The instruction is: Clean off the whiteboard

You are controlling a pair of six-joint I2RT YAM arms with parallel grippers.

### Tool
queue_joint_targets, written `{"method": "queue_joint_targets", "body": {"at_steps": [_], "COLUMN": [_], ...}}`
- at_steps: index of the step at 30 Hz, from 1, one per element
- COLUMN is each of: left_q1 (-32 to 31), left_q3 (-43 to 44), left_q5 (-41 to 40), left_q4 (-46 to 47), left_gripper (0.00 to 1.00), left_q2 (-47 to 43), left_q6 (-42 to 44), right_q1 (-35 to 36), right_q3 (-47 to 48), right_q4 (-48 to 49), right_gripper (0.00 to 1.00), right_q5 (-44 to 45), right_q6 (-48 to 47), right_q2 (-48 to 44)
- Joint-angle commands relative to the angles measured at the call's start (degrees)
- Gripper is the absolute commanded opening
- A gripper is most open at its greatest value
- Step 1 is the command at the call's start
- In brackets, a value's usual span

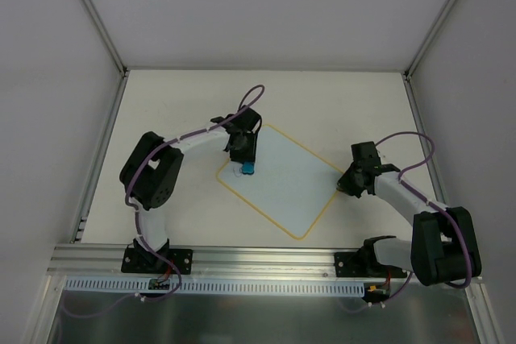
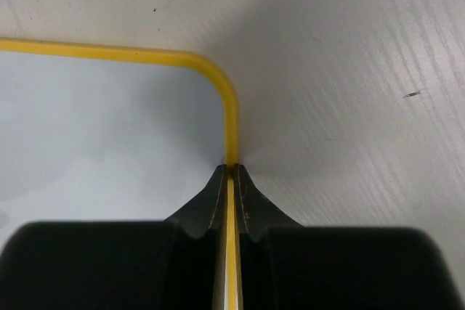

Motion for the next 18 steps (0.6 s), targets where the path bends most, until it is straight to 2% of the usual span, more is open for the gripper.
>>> {"method": "queue_joint_targets", "body": {"at_steps": [1,6,9,12,18], "left_q1": [2.6,6.4,7.4,7.2,-1.1], "left_q3": [-9.5,-19.4,-22.1,-22.4,-17.0], "left_q5": [-4.7,-5.5,-5.8,-2.8,-0.4], "left_q4": [-7.7,-5.4,-4.4,-2.9,-2.5], "left_gripper": [0.0,0.0,0.0,0.0,0.0], "left_q2": [-3.9,-11.5,-13.8,-14.1,-11.1], "left_q6": [-3.1,-4.6,-4.7,-4.7,-6.7], "right_q1": [0.3,0.2,0.3,0.3,0.2], "right_q3": [-0.4,-0.3,-0.1,-0.1,-0.1], "right_q4": [-3.2,-3.2,-3.1,-3.1,-3.1], "right_gripper": [0.03,0.03,0.03,0.03,0.03], "right_q5": [2.3,2.4,2.4,2.3,2.3], "right_q6": [-0.8,-1.1,-1.3,-1.4,-1.3], "right_q2": [1.7,1.8,2.0,2.0,2.0]}}
